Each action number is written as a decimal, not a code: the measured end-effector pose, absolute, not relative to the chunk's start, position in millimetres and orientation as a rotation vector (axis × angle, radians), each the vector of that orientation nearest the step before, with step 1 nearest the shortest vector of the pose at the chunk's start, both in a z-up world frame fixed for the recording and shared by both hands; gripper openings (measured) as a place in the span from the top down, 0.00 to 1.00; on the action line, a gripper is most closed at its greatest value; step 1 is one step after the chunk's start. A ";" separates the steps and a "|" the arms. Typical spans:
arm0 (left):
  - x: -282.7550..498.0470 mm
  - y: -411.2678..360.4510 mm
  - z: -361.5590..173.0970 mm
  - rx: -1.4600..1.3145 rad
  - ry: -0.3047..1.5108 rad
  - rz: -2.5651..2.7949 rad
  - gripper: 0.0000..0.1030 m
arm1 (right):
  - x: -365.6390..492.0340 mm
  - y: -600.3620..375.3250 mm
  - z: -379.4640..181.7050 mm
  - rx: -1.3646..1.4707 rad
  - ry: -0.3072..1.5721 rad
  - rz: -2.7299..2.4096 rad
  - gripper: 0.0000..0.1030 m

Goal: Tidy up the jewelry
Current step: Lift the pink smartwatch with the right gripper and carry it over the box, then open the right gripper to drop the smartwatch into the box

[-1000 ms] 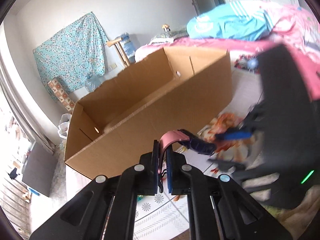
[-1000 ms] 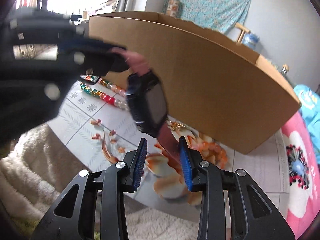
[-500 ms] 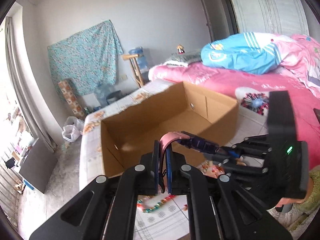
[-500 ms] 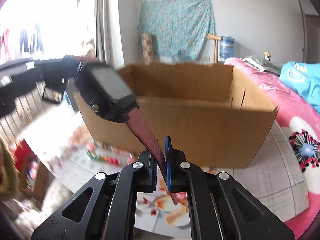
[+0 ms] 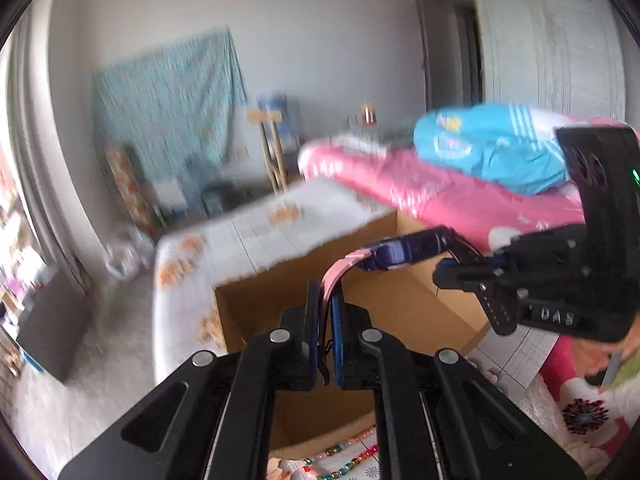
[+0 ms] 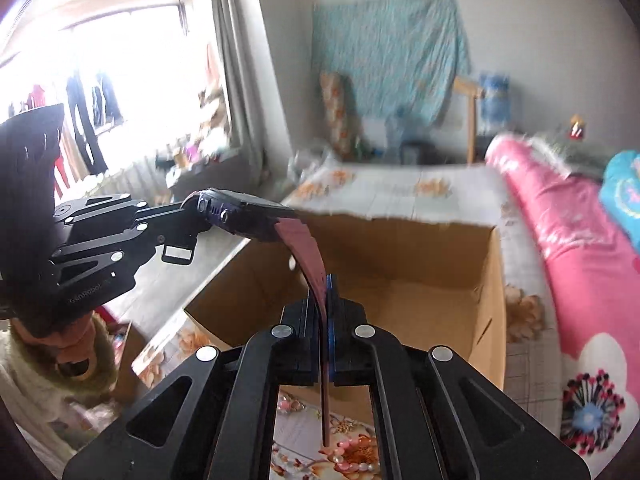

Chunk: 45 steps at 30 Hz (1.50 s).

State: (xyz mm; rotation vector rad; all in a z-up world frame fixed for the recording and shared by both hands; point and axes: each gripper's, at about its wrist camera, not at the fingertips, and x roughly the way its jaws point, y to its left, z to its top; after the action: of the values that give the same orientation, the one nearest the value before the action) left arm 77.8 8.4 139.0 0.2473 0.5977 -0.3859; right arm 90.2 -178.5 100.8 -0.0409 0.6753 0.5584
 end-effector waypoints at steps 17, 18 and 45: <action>239.9 10.6 15.8 0.166 1.268 -0.386 0.85 | 259.6 -134.4 0.7 -0.307 1.270 0.442 0.63; 239.8 9.5 16.9 0.163 1.263 -0.394 0.80 | 262.1 -135.3 0.7 -0.303 1.258 0.436 0.62; 75.8 124.4 68.8 -0.054 0.826 -0.277 0.09 | 299.9 -77.8 -94.5 0.405 1.548 0.536 0.52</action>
State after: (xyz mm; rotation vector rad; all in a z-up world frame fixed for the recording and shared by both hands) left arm 75.8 124.4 68.8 -0.0537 0.8261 -0.2770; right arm 299.9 -77.8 -94.5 0.4046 1.5476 0.5359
